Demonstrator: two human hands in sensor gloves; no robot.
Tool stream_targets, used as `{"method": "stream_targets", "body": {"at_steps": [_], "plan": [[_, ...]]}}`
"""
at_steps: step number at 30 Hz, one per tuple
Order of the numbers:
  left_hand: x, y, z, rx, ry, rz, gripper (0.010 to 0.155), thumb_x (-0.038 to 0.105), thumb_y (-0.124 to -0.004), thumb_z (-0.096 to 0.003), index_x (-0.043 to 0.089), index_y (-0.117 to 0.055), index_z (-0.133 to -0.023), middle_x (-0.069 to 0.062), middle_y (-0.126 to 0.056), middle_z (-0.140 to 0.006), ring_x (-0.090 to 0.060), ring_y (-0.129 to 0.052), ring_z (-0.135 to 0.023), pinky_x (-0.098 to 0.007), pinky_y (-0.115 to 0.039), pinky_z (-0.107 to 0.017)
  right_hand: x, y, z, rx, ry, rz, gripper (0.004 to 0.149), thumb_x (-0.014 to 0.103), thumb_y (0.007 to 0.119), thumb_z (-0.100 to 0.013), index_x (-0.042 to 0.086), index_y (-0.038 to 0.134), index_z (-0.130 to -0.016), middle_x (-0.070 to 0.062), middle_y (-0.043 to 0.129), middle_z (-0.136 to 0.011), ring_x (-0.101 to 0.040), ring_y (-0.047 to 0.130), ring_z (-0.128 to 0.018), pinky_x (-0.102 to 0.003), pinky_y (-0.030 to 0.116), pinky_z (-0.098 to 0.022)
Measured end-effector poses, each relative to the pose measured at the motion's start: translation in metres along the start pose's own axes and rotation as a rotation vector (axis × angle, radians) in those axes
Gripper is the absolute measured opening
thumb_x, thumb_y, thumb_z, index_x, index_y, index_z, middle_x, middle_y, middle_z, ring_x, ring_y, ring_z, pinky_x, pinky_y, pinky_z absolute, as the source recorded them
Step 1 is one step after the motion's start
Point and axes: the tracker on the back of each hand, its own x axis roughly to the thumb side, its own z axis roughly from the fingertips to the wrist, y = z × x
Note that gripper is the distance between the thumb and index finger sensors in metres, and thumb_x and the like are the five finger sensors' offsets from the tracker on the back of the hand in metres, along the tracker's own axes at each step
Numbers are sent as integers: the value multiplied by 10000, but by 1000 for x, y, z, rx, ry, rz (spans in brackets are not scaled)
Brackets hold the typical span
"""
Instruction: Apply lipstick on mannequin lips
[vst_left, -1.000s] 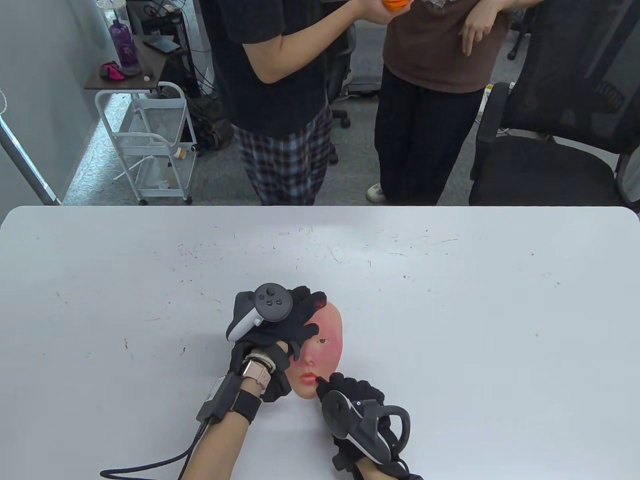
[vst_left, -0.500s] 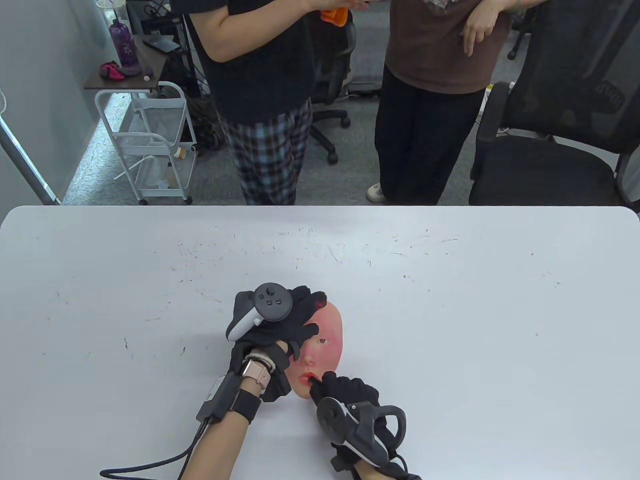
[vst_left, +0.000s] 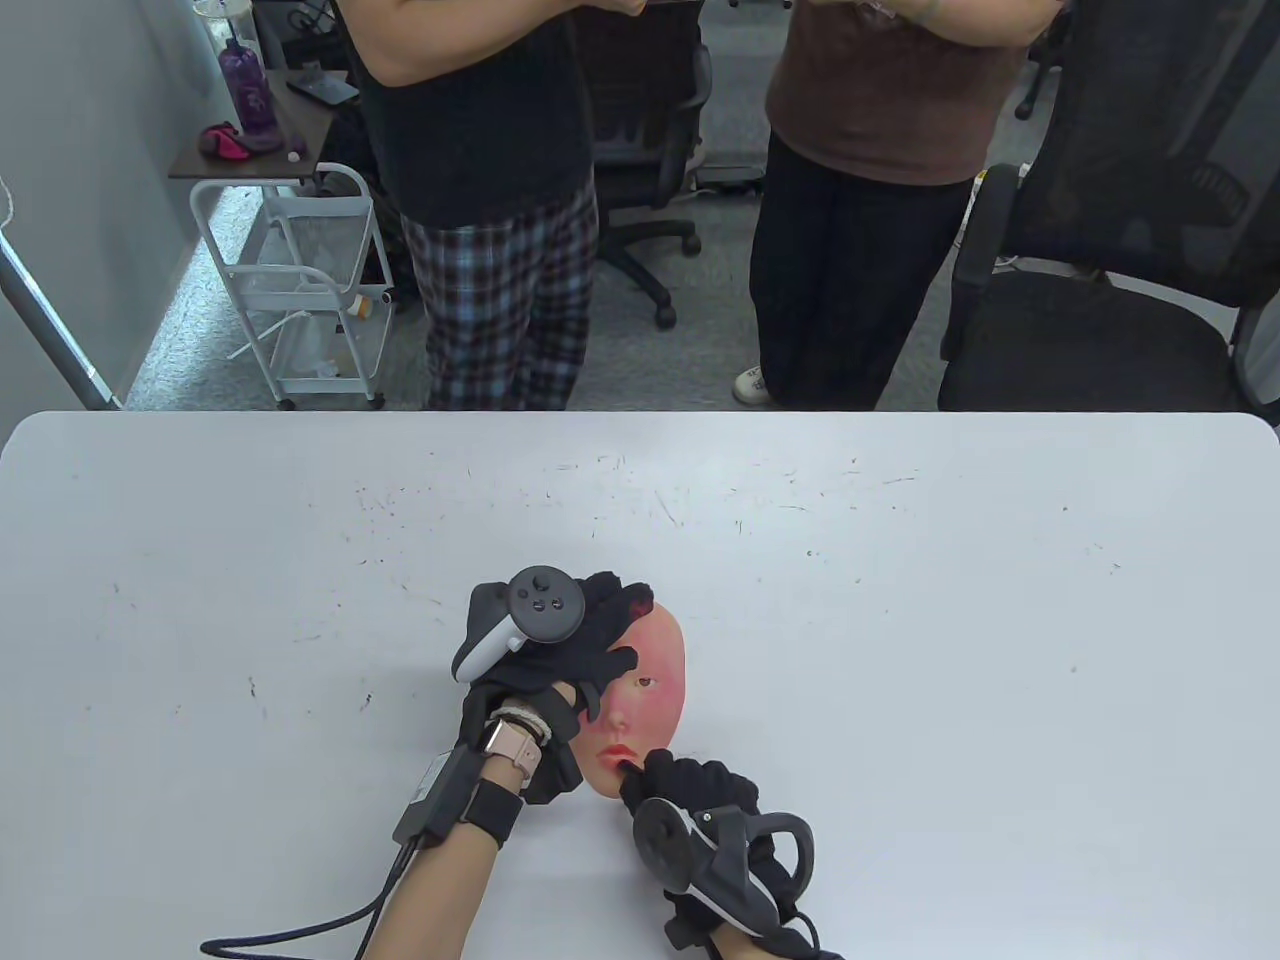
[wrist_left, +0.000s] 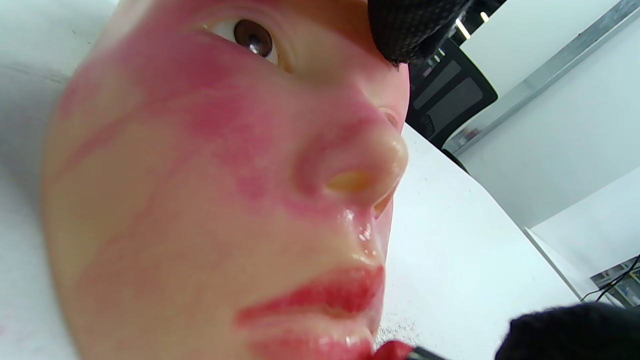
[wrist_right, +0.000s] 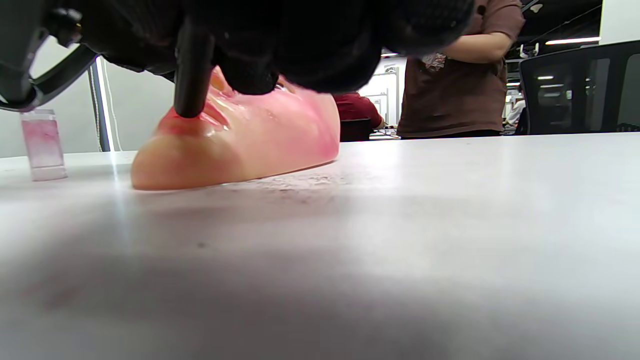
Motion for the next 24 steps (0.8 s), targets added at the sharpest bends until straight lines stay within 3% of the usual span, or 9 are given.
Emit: {"method": "stream_targets", "body": {"at_steps": [3, 9, 14, 21, 24], "plan": [[0, 0, 0, 0, 0, -1, 703, 421, -723, -538, 502, -375, -1144, 90, -168, -1229, -246, -115, -1126, -508, -193, -837, -3, 2, -1, 31, 19, 54, 513, 526, 724, -428, 158, 903, -738, 81, 912, -309, -144, 936, -287, -376, 814, -285], [0, 0, 0, 0, 1, -1, 702, 422, -720, -539, 506, -372, -1143, 91, -164, -1230, -246, -112, -1127, -509, -190, -839, 5, 1, -2, -38, 3, 24, 515, 524, 709, -430, 170, 885, -760, 75, 913, -341, -152, 935, -318, -384, 811, -308], [0, 0, 0, -2, 0, 1, 703, 422, -722, -538, 506, -374, -1143, 92, -166, -1230, -245, -113, -1127, -509, -190, -838, -2, 2, -2, 24, 30, 50, 514, 520, 720, -433, 155, 895, -750, 74, 915, -327, -151, 937, -300, -383, 813, -293], [0, 0, 0, -3, 1, 2, 704, 422, -721, -539, 505, -370, -1144, 93, -163, -1229, -244, -110, -1126, -508, -189, -839, 3, 1, -3, -42, 20, 12, 517, 523, 707, -435, 162, 885, -759, 77, 913, -337, -151, 936, -309, -383, 811, -300], [0, 0, 0, -4, 0, 1, 704, 423, -721, -538, 507, -370, -1142, 95, -163, -1229, -243, -111, -1127, -507, -189, -839, -2, 1, -3, -4, 40, 36, 517, 521, 713, -436, 155, 888, -755, 77, 914, -329, -149, 936, -299, -381, 813, -292]]}}
